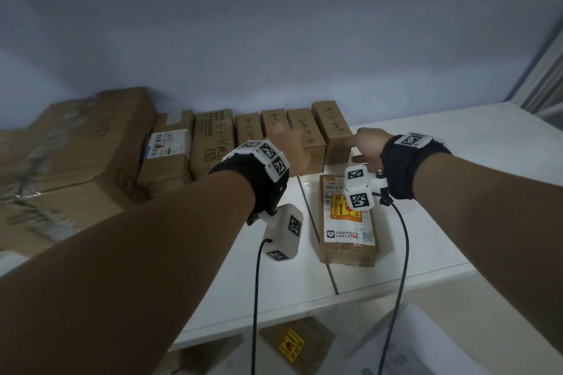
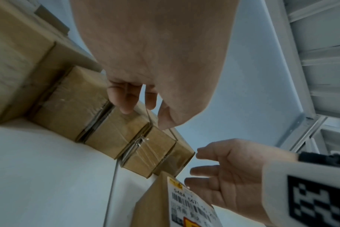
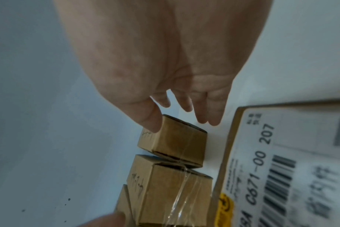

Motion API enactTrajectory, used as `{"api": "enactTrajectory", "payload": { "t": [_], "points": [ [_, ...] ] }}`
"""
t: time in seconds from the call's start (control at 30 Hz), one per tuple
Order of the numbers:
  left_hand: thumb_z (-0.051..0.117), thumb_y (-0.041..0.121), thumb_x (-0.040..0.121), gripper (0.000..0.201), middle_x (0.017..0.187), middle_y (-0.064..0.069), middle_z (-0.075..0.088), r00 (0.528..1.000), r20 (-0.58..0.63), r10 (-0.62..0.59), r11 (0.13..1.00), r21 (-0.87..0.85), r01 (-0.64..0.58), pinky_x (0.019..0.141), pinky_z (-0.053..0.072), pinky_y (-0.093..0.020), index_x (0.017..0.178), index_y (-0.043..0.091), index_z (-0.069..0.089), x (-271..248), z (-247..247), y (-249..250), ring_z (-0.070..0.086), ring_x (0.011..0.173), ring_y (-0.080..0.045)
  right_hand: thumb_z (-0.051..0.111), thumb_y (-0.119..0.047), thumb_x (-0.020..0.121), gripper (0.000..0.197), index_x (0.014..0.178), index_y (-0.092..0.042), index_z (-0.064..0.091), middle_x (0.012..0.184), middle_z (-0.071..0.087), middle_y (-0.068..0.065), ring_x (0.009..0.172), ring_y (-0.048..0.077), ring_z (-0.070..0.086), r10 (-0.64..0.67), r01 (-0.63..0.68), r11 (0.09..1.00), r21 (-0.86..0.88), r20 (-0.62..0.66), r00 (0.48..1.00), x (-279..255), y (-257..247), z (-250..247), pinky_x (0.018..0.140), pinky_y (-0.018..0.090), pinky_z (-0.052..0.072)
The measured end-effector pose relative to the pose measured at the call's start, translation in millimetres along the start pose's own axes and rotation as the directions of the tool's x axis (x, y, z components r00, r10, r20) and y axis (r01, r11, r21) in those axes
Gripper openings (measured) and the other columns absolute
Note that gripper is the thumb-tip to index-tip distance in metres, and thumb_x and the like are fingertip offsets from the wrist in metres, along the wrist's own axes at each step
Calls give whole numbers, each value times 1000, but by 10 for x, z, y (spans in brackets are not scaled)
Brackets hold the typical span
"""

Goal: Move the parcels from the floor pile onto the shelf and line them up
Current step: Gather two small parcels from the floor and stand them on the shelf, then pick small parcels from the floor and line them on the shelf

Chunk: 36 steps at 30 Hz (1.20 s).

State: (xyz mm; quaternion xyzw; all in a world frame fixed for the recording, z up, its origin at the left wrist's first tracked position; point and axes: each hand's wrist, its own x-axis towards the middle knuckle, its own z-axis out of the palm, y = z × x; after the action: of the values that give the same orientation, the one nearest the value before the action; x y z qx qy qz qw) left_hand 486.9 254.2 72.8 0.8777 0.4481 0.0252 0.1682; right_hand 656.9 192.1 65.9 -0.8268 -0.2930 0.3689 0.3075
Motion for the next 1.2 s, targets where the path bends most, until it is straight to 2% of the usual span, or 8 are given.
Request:
{"api": "enactTrajectory", "payload": {
  "t": [0.1, 0.27, 0.4, 0.53, 0.7, 0.83, 0.97, 1.2],
  "points": [
    [50, 15, 97, 31, 127, -15, 57, 1000, 11, 29, 997, -66, -28, 92, 51, -36, 124, 6, 59, -134, -115, -4, 61, 109, -29, 53, -19, 97, 43, 138, -8, 46, 140, 47, 15, 123, 34, 53, 32, -30, 998, 50, -37, 999, -178, -68, -87, 83, 39, 51],
    [43, 16, 101, 30, 102, -9, 65, 996, 86, 36, 994, -108, -27, 73, 51, -30, 114, 0, 65, -643, -519, -1, 62, 89, -24, 46, -16, 101, 46, 143, 1, 40, 148, 40, 20, 135, 36, 42, -35, 35, 999, 4, -43, 998, -809, -301, -245, 109, 41, 41],
    [50, 18, 99, 25, 101, -14, 72, 985, 167, 43, 986, -167, -15, 66, 52, -31, 105, -1, 65, -1246, -754, -2, 61, 73, -23, 50, -18, 98, 45, 140, -3, 46, 132, 52, 14, 121, 30, 53, -68, 68, 998, 19, -8, 998, -1454, -380, -142, 101, 39, 44],
    [53, 23, 95, 19, 93, -3, 73, 975, 218, 47, 983, -185, -6, 61, 47, -28, 95, 9, 65, -1890, -837, -167, 60, 65, -19, 51, -22, 96, 39, 130, -4, 54, 130, 56, 13, 112, 31, 58, -70, 72, 997, -26, 81, 994, -2071, -378, 181, 101, 43, 49],
    [52, 23, 95, 14, 95, 1, 72, 945, 328, -13, 978, -194, 81, 56, 47, -27, 93, 13, 62, -2491, -851, -305, 63, 68, -19, 47, -14, 98, 10, 101, -8, 54, 114, 53, 12, 97, 23, 57, -73, 72, 997, 13, 185, 980, -2656, -456, 636, 95, 39, 48],
    [47, 21, 97, 15, 92, -1, 69, 935, 343, -91, 944, -268, 191, 57, 49, -27, 95, 13, 60, -2781, -808, -464, 66, 69, -21, 47, -15, 98, 22, 117, -8, 56, 109, 56, 11, 104, 23, 55, -97, 101, 995, 0, 266, 959, -2938, -488, 1028, 106, 44, 45],
    [47, 20, 97, 17, 90, 0, 70, 919, 366, -146, 901, -334, 277, 55, 48, -25, 104, 10, 60, -3051, -697, -727, 66, 70, -22, 54, -15, 94, 14, 81, -11, 56, 85, 54, 2, 72, 14, 52, -13, 19, 1000, -17, 289, 957, -3110, -325, 1386, 73, 32, 50],
    [38, 9, 99, 20, 94, -16, 72, 825, 474, -309, 817, -312, 485, 64, 52, -35, 108, 0, 54, -3673, -135, -1337, 68, 83, -35, 57, -12, 89, 10, 79, -11, 54, 75, 50, 4, 73, 23, 48, 144, -159, 987, 1, 420, 896, -3381, 263, 2240, 75, 37, 43]
  ]
}}
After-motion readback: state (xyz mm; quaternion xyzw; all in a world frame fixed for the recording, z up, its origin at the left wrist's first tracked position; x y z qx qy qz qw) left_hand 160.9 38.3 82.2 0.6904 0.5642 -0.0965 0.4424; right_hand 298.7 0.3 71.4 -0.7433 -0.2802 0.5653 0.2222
